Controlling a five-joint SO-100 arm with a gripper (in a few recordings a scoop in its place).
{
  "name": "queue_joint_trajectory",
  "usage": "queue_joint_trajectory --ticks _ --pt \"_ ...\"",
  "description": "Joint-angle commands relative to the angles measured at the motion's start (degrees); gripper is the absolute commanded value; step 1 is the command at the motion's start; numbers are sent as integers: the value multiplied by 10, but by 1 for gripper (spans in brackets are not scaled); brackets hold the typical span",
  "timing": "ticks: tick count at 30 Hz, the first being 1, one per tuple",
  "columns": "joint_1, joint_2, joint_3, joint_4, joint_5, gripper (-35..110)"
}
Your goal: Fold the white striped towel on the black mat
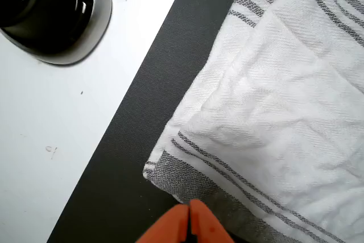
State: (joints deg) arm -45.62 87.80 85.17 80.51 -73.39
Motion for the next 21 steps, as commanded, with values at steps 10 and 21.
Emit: queue_joint_trajectory --ticks 10,21 --pt "0 -40 -41 -33 -33 0" --pt "24 -55 -22 -72 -55 0"
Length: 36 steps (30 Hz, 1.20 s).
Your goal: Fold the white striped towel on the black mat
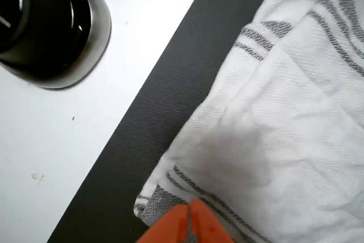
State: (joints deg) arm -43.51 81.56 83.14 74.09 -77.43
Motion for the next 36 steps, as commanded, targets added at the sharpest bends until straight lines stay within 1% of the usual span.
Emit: queue_joint_trajectory --ticks 1,14,28,36 --pt "6 4 0 -12 -18 0" --pt "25 -52 -11 -56 -16 0" --pt "23 -59 -15 -61 -7 0" --pt "-6 -47 -12 -51 5 0"
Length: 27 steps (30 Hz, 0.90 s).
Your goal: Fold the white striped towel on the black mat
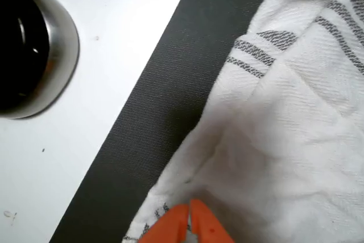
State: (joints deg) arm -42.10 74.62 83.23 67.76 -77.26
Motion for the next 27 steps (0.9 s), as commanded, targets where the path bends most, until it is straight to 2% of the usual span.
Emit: queue_joint_trajectory --ticks 1,9,27 --pt "-26 27 -10 15 5 0" --pt "-50 54 15 15 18 0" --pt "-28 55 3 16 15 0"
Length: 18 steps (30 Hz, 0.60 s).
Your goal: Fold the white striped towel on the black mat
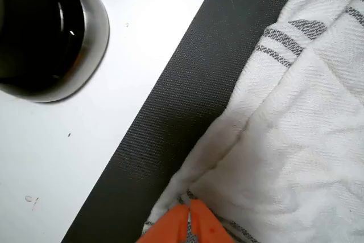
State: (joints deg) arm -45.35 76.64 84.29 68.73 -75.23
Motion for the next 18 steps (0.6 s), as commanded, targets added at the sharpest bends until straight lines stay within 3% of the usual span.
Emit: queue_joint_trajectory --ticks 1,18 --pt "6 36 -7 4 -4 0" --pt "20 29 -8 -4 10 1"
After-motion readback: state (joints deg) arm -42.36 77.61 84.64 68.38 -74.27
